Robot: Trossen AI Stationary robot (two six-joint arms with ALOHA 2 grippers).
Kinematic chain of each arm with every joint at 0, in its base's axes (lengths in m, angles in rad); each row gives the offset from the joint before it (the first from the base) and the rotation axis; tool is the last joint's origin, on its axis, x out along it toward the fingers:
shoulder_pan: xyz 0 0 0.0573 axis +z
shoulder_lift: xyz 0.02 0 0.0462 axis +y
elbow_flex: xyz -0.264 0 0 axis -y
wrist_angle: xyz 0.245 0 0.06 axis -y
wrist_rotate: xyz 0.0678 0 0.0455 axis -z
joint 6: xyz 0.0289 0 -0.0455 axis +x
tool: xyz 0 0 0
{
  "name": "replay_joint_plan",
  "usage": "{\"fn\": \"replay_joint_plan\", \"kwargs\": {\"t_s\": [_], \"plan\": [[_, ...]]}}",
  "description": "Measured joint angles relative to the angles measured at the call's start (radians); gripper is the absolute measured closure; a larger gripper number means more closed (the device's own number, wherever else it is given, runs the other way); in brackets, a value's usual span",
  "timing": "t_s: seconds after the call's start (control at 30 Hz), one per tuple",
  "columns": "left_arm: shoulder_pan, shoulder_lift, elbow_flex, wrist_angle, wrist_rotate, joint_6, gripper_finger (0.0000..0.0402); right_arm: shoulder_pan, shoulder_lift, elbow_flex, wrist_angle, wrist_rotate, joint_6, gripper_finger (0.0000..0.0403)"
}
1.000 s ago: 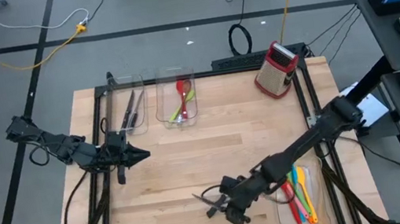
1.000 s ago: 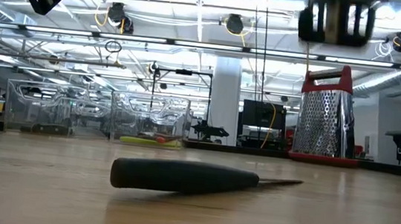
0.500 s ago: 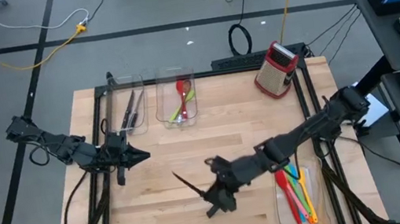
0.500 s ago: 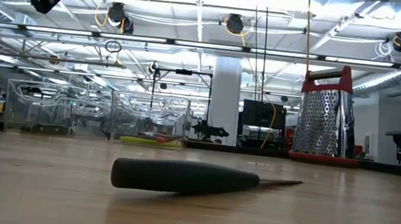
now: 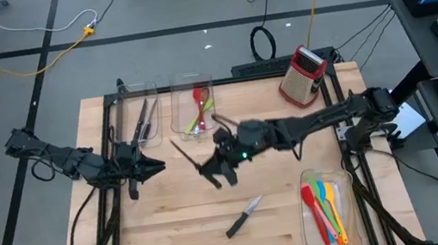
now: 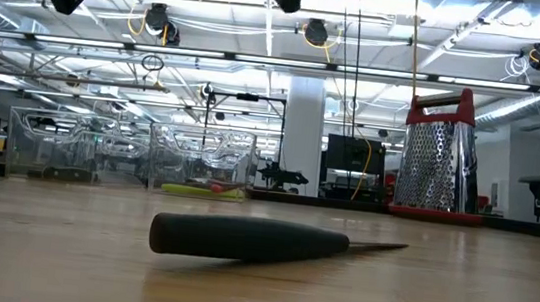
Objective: Pick & Place Kitchen Items
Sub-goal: Put the black knife into the top left transparent bin
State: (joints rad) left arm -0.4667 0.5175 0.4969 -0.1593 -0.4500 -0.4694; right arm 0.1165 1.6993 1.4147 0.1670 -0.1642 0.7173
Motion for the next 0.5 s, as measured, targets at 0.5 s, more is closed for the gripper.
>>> {"fn": "replay_joint_plan", "kwargs": {"t_s": [0.5], "plan": [[0.109, 0.232, 0.0, 0.345, -0.002, 0.003, 0.0203, -0.152, -0.001, 0.001, 0.082, -0.013, -0.151, 0.0353]]}}
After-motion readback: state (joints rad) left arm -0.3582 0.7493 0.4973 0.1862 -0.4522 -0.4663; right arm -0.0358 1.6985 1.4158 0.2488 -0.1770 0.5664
